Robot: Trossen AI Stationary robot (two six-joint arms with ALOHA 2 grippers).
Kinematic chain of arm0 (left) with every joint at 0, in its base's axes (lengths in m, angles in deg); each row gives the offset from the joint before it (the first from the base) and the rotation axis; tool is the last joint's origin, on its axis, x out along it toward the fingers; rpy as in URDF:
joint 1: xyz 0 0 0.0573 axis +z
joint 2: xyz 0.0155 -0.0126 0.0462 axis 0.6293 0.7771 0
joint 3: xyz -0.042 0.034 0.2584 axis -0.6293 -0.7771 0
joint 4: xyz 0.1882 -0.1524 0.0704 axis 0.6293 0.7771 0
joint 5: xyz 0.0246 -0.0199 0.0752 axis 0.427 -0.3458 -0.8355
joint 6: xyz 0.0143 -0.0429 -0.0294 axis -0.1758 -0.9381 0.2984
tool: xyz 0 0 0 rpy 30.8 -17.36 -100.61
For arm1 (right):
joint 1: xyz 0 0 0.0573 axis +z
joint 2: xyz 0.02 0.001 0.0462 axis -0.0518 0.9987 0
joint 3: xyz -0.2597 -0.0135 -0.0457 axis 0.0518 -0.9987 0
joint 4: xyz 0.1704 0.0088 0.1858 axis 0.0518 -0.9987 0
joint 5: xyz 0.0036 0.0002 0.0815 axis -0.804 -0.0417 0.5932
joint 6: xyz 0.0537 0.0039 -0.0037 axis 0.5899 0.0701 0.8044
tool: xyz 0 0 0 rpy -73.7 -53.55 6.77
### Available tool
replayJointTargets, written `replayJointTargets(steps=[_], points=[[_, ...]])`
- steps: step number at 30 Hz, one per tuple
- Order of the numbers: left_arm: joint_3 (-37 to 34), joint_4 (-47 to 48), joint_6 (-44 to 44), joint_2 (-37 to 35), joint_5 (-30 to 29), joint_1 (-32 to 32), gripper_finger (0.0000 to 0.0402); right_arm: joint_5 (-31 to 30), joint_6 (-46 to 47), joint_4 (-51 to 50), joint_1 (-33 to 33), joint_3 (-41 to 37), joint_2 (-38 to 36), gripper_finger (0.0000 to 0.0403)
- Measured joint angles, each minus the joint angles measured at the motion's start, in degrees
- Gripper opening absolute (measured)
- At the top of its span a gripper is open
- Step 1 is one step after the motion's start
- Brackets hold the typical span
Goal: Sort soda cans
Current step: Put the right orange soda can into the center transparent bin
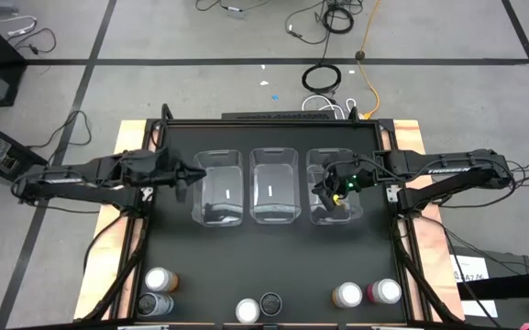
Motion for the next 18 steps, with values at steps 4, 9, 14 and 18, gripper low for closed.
replayJointTargets(steps=[4, 9, 14, 18], points=[[0.0, -0.5, 1.5, 1.3, -0.3, 0.0, 0.006, -0.1, 1.7, 0.0, 0.0, 0.0, 0.0, 0.0093], [0.0, -2.1, 1.7, 3.1, -2.8, 0.0, 0.0117, -0.1, 2.1, 0.0, 0.0, 0.0, 0.0, 0.0093], [0.0, -2.0, 1.7, 4.8, -6.7, 0.0, 0.0195, -0.1, 2.0, 0.0, 0.0, 0.0, 0.0, 0.0093], [0.0, -1.4, 1.7, 5.2, -6.8, 0.0, 0.022, -0.1, 2.0, 0.0, 0.0, 0.0, 0.0, 0.0093]])
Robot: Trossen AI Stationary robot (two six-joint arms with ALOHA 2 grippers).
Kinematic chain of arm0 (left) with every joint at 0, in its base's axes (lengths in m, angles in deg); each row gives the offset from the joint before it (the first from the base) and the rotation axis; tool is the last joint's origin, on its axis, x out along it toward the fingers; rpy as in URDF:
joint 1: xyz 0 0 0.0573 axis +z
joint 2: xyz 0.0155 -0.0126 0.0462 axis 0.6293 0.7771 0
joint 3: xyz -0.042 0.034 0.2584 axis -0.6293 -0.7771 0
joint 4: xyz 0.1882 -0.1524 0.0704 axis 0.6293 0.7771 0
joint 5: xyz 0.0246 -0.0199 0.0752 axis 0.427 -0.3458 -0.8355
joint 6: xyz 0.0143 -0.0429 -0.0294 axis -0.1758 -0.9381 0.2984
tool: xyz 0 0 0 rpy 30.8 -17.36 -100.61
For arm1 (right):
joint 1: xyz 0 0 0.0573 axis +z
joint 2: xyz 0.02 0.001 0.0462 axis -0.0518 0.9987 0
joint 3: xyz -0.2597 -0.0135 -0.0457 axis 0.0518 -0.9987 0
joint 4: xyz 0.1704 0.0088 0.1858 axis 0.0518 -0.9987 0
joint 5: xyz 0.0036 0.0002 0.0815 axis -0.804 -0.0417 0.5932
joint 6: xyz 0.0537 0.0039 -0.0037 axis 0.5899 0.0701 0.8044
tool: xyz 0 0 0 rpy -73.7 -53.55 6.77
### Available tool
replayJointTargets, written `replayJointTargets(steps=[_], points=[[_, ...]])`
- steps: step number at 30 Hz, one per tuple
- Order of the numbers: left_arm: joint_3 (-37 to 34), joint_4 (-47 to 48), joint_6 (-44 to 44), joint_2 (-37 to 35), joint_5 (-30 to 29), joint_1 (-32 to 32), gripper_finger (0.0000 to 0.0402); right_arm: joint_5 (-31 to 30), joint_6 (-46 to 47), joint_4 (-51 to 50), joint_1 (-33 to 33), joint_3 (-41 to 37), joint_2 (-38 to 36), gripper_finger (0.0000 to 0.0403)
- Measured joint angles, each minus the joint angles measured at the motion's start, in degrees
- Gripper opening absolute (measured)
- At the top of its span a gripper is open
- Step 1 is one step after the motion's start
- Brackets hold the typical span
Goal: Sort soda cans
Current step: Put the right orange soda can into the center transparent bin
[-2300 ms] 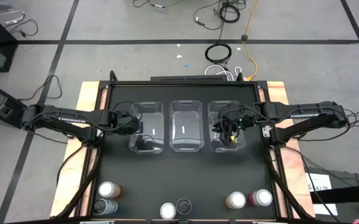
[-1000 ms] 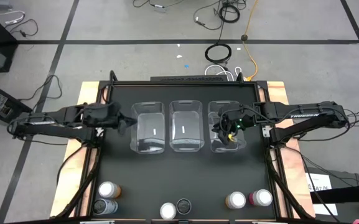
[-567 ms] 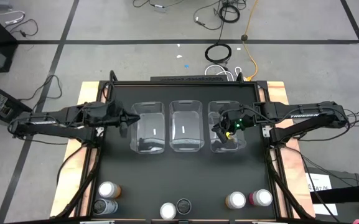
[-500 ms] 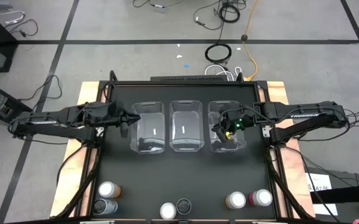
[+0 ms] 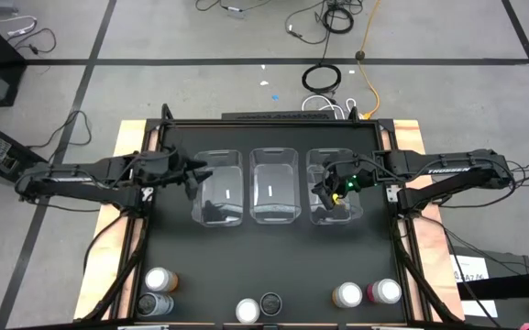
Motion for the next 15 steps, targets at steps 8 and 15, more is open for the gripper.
replayJointTargets(steps=[8, 15], points=[[0.0, -2.3, -0.1, 0.4, -0.1, 0.0, 0.0222, -0.1, -0.4, 0.0, 0.0, 0.0, 0.0, 0.0093], [0.0, -7.6, 3.0, 1.2, -0.1, 0.0, 0.023, -0.1, -1.6, 0.0, 0.0, 0.0, 0.0, 0.0093]])
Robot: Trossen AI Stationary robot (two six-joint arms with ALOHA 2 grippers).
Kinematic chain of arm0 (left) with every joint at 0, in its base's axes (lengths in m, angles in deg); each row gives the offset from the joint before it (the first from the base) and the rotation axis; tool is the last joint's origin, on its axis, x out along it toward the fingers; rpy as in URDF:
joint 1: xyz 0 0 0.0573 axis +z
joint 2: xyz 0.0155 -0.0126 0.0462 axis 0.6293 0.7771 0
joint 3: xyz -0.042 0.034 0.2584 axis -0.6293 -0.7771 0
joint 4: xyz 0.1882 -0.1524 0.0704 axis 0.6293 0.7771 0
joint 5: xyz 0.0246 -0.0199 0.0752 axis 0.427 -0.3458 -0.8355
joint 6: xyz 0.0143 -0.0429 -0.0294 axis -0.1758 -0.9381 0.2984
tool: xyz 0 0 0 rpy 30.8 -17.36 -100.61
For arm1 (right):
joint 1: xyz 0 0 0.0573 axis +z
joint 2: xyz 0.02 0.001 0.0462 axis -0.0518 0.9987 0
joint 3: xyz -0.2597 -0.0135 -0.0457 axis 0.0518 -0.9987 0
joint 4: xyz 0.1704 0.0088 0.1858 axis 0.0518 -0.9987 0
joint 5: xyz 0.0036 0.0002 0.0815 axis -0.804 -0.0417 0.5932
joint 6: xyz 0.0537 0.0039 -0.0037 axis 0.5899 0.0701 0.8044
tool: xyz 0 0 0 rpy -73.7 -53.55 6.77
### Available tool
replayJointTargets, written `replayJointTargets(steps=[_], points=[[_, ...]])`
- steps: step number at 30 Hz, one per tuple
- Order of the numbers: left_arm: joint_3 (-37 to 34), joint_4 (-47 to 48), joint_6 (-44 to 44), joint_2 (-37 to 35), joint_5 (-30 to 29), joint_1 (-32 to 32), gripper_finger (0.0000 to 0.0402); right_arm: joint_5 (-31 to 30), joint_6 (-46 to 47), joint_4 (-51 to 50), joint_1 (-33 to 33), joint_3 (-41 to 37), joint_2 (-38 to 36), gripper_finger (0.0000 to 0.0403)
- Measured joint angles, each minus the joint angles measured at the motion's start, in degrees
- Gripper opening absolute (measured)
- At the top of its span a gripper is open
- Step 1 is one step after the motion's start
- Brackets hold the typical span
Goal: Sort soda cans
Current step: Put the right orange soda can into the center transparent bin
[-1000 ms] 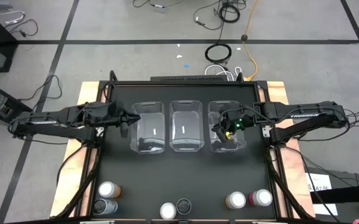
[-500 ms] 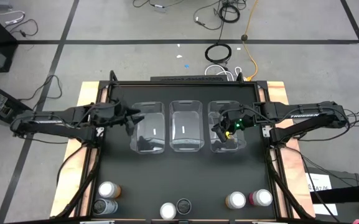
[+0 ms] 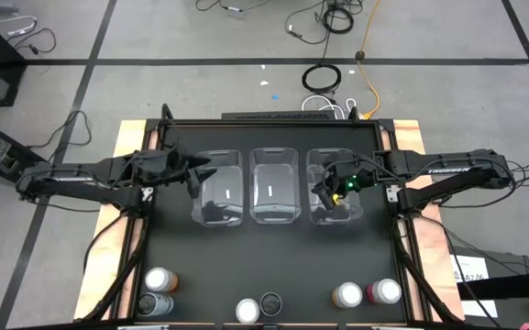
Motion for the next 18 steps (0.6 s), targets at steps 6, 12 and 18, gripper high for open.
replayJointTargets(steps=[6, 12, 18], points=[[0.0, -1.6, 0.0, 0.0, -0.8, 0.0, 0.0315, 0.0, -0.6, 0.0, 0.0, 0.0, 0.0, 0.0093], [0.0, -1.6, 0.0, 0.0, -3.7, 0.0, 0.0388, 0.0, -0.5, 0.0, 0.0, 0.0, 0.0, 0.0093], [0.0, -1.5, -0.1, 0.0, -3.5, 0.0, 0.0357, 0.1, -0.1, 0.1, 0.0, 0.0, 0.0, 0.0093]])
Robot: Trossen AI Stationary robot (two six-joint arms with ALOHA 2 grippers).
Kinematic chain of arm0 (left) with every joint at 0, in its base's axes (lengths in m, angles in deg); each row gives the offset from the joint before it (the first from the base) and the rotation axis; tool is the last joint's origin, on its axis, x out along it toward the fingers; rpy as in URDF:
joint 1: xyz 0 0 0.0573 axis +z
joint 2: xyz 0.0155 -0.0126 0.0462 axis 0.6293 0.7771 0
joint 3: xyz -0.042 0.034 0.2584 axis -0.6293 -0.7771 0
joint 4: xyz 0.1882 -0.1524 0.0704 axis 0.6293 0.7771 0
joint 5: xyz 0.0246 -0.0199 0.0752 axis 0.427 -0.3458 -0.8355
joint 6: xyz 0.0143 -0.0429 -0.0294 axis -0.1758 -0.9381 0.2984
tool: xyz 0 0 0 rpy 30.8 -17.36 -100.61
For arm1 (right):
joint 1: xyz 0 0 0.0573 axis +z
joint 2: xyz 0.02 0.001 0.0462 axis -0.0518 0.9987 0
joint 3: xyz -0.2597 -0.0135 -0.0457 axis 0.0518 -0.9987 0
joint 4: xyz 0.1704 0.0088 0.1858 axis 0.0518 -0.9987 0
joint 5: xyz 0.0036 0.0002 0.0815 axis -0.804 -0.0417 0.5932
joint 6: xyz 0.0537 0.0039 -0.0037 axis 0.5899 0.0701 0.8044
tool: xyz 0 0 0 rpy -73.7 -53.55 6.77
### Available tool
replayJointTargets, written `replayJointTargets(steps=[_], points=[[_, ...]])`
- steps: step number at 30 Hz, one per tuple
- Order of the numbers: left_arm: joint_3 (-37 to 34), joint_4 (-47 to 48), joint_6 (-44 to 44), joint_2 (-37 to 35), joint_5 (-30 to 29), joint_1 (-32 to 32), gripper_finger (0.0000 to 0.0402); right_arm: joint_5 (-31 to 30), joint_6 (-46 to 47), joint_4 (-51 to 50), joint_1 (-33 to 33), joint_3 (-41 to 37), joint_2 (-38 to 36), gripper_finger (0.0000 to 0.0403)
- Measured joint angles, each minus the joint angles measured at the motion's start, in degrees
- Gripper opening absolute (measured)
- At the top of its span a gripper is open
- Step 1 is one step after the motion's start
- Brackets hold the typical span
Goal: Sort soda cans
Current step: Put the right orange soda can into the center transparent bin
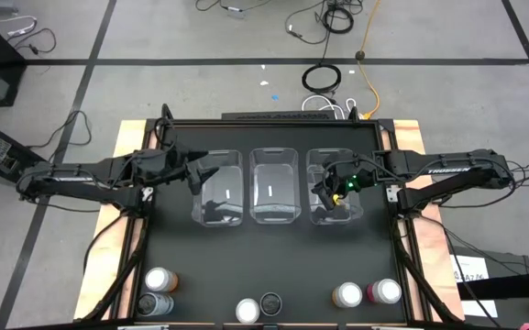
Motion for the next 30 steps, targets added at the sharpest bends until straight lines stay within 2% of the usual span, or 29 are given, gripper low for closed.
replayJointTargets(steps=[5, 24, 27, 30], points=[[0.0, 0.0, -3.1, 0.0, 2.3, 0.0, 0.0355, -0.3, -1.8, 0.4, -0.6, 0.0, 0.0, 0.0093], [0.0, -0.5, -3.2, 0.0, 4.8, 0.0, 0.0354, -0.2, -3.5, -0.8, -4.9, 0.0, 0.0, 0.0095], [0.0, -0.5, -3.3, 0.0, 5.1, 0.0, 0.0354, -0.2, -4.3, -0.8, -5.1, 0.0, 0.0, 0.0106], [0.0, -0.5, -3.3, 0.0, 5.1, 0.0, 0.0354, -1.8, -4.8, -0.6, -5.4, 0.0, 0.0, 0.0135]])
